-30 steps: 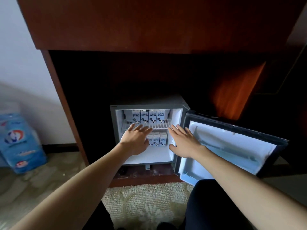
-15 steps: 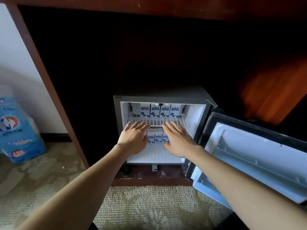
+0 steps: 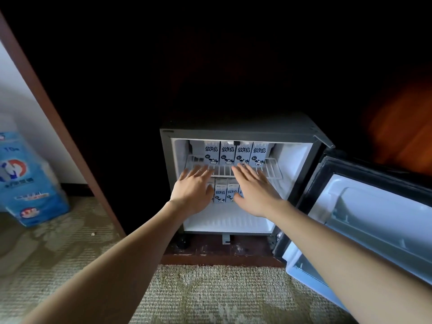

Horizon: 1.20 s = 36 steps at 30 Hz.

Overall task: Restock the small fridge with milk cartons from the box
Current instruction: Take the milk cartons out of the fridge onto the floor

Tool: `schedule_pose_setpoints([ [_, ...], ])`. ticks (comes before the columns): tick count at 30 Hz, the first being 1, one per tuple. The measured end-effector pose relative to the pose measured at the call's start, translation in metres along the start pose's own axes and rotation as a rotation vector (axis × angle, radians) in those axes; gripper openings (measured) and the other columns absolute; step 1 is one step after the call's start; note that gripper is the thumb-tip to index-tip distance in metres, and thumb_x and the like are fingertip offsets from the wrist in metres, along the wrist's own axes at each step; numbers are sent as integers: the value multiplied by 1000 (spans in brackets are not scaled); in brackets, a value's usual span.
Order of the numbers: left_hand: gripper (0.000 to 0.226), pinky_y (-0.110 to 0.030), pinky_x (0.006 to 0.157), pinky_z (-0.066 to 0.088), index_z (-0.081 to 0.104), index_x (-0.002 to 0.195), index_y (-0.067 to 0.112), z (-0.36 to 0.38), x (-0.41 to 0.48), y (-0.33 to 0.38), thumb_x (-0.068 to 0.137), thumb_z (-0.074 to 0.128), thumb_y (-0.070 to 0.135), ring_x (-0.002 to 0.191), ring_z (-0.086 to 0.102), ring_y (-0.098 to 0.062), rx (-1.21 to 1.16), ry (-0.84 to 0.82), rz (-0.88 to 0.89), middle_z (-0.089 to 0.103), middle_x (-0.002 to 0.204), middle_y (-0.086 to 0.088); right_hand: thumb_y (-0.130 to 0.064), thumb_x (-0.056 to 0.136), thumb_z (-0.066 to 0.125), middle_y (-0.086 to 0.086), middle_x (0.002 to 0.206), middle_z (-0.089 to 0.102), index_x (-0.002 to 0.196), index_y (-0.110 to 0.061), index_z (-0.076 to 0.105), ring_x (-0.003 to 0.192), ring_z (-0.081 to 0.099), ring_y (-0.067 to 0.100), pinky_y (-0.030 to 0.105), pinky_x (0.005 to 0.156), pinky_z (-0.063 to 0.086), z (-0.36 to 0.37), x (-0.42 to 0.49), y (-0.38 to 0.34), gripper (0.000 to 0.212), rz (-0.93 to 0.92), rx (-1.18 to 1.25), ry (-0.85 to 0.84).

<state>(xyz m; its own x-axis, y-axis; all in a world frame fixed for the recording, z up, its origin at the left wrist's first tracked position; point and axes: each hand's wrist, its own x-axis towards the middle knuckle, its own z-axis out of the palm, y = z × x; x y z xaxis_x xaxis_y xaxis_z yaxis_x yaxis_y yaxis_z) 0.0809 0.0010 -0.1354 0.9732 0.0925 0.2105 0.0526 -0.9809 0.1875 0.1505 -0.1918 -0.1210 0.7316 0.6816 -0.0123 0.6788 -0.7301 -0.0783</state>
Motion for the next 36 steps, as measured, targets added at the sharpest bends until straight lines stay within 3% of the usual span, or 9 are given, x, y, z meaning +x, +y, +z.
schedule_pose_setpoints([
  [7,62,-44,123,0,17,157,32,4,15,-8,100,41,36,153,4,-18,22,-86,-55,11,166,3,-32,101,42,5,167,-11,160,-17,-3,153,-14,22,49,124,-2,9,6,12,75,20,-52,-9],
  [14,68,-53,110,39,11,153,37,12,37,-12,95,46,33,145,31,-28,-203,-117,-207,17,164,5,-23,99,40,4,162,22,152,-13,31,151,8,21,40,123,12,6,14,38,55,35,-41,193],
  [18,78,-48,112,38,0,156,30,21,55,-13,95,49,29,143,35,-32,-307,-129,-288,18,164,-8,-23,96,44,5,146,44,135,-12,51,140,30,23,37,117,24,10,23,58,41,143,-15,250],
  [21,79,-43,85,55,-9,156,29,34,70,-17,96,43,29,106,61,-29,-420,-154,-345,22,162,-16,-25,96,45,8,133,54,124,-8,56,123,48,24,36,100,44,16,30,66,35,252,2,275],
  [24,73,-29,49,44,-10,157,26,42,79,-10,101,35,22,64,55,-20,-501,-137,-393,45,146,-26,-25,96,45,11,124,60,121,-5,56,103,62,23,38,88,54,19,39,67,34,370,77,334],
  [26,66,-29,43,35,-1,157,25,47,84,-6,101,34,18,51,46,-18,-557,-77,-427,60,122,-31,-25,95,46,11,118,65,126,-6,55,95,67,23,43,95,52,20,46,69,38,427,129,382],
  [30,58,-29,43,37,12,153,22,54,92,-6,100,35,14,52,49,-20,-623,4,-466,64,91,-17,-25,98,47,7,119,64,140,-12,42,83,65,23,34,62,55,19,57,74,44,487,307,335],
  [33,57,-38,44,50,23,150,20,53,97,-10,97,41,11,60,61,-28,-633,75,-437,66,98,-11,-29,96,52,4,133,55,148,-19,32,101,64,24,40,74,57,20,64,75,57,484,528,311],
  [36,62,-49,62,60,28,150,24,47,102,-16,93,47,7,76,68,-24,-657,105,-401,66,117,-2,-35,91,60,-1,143,48,151,-26,28,123,56,28,44,95,49,21,75,77,69,508,709,287],
])
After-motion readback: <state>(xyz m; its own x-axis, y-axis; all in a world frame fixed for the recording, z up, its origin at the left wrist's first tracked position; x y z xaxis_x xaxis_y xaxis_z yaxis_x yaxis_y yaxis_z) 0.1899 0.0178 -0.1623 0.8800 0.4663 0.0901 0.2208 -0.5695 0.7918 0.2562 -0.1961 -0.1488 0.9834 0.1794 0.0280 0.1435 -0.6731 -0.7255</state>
